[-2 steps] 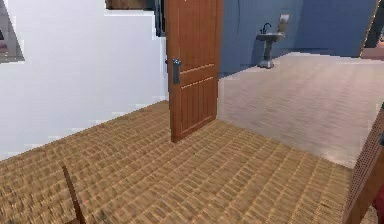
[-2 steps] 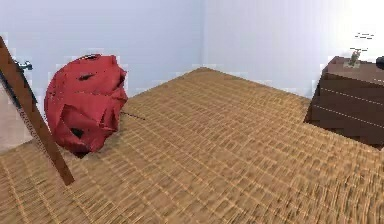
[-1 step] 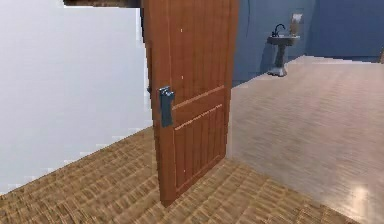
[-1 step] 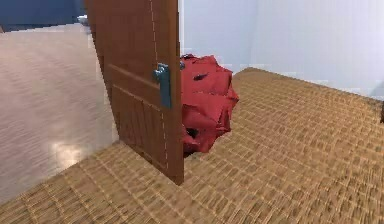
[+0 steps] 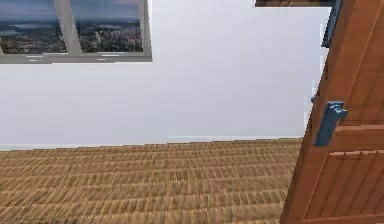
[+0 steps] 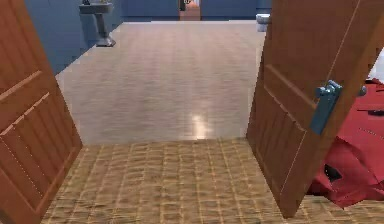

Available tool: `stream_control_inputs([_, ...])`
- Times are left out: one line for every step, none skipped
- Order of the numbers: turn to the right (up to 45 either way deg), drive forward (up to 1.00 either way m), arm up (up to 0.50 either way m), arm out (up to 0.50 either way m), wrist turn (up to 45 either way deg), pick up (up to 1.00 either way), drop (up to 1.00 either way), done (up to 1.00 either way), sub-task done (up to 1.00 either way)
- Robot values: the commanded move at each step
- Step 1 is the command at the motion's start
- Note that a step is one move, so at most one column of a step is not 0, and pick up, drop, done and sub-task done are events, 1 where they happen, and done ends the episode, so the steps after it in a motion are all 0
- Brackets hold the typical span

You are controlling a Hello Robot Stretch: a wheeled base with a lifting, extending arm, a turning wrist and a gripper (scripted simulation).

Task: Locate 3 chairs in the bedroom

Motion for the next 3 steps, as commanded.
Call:
stream_control_inputs([0.0, 0.7, 0.0, 0.0, 0.0, 0.0, 0.0, 0.0, 0.0])
stream_control_inputs([-45.0, 0.0, 0.0, 0.0, 0.0, 0.0, 0.0, 0.0, 0.0])
stream_control_inputs([-12.0, 0.0, 0.0, 0.0, 0.0, 0.0, 0.0, 0.0, 0.0])
